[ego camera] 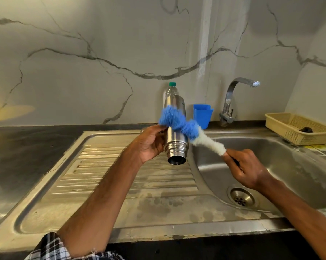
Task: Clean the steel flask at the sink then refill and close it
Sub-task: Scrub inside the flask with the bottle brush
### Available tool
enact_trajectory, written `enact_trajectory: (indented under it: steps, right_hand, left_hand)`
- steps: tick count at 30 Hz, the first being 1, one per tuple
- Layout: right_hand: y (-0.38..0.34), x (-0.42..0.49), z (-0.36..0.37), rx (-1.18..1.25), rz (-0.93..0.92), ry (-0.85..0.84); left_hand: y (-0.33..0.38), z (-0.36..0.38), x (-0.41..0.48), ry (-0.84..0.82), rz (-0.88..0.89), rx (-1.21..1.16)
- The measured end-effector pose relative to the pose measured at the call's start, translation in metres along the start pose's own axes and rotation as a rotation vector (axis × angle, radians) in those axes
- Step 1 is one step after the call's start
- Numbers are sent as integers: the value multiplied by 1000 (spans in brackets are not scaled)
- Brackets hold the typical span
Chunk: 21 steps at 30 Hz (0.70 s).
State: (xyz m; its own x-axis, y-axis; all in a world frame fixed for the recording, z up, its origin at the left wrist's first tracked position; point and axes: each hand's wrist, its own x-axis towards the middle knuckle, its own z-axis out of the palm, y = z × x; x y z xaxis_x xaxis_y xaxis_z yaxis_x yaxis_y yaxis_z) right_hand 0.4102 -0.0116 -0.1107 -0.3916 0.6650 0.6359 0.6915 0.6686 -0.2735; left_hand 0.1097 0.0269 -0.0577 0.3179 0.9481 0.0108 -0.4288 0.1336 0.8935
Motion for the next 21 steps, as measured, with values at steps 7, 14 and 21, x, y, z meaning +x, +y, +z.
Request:
enact_trajectory:
  steps: [7, 14, 21]
  right_hand:
    - [1, 4, 2, -15, 148, 62]
    - [5, 7, 1, -18, 262, 87]
    - [7, 5, 0, -24, 217, 74]
  left_hand:
    - [0, 6, -4, -44, -40, 19]
    - [-3, 9, -2, -76, -61, 42]
    - [-2, 10, -7, -91, -70, 91]
